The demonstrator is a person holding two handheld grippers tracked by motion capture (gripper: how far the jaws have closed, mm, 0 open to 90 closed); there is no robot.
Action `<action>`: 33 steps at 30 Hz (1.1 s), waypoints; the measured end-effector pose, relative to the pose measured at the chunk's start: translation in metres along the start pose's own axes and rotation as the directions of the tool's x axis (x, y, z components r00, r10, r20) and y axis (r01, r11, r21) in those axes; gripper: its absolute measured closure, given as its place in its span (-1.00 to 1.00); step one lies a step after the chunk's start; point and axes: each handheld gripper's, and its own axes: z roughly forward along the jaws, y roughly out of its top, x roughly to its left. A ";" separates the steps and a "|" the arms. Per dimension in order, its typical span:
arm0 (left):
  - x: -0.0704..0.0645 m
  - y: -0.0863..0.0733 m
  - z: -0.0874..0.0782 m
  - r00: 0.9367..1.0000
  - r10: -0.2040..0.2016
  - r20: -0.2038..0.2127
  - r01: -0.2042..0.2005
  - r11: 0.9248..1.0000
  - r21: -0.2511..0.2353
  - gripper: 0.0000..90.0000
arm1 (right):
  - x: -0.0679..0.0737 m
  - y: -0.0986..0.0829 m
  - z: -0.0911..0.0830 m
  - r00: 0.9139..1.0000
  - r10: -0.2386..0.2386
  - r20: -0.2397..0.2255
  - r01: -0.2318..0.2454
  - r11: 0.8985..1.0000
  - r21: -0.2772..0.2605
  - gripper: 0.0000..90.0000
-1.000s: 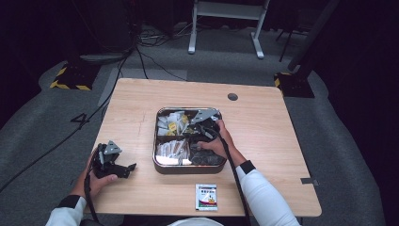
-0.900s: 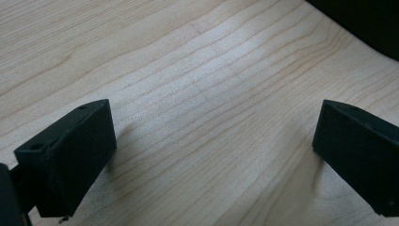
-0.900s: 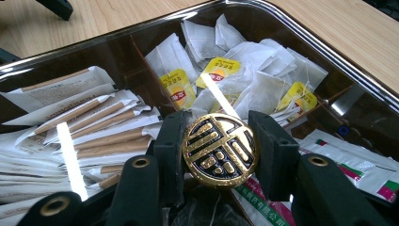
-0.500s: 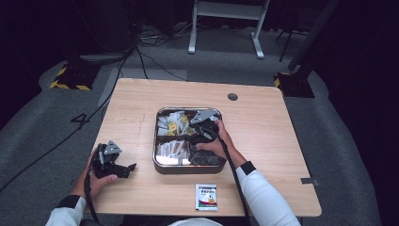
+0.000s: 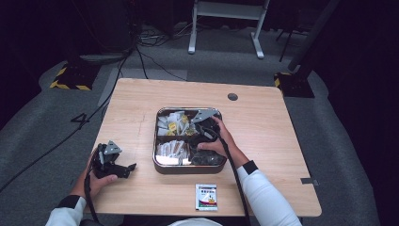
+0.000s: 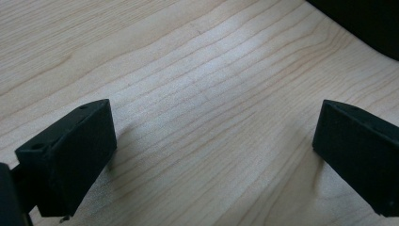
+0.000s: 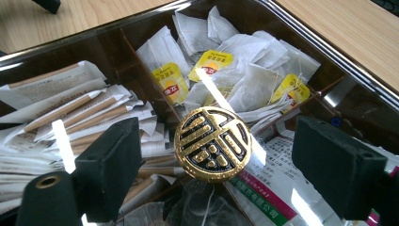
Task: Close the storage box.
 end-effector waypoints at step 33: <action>0.000 0.000 0.000 1.000 0.000 -0.002 0.000 1.000 0.000 -0.99 | -0.002 -0.009 -0.039 0.994 -0.090 0.056 0.088 0.996 0.028 -0.52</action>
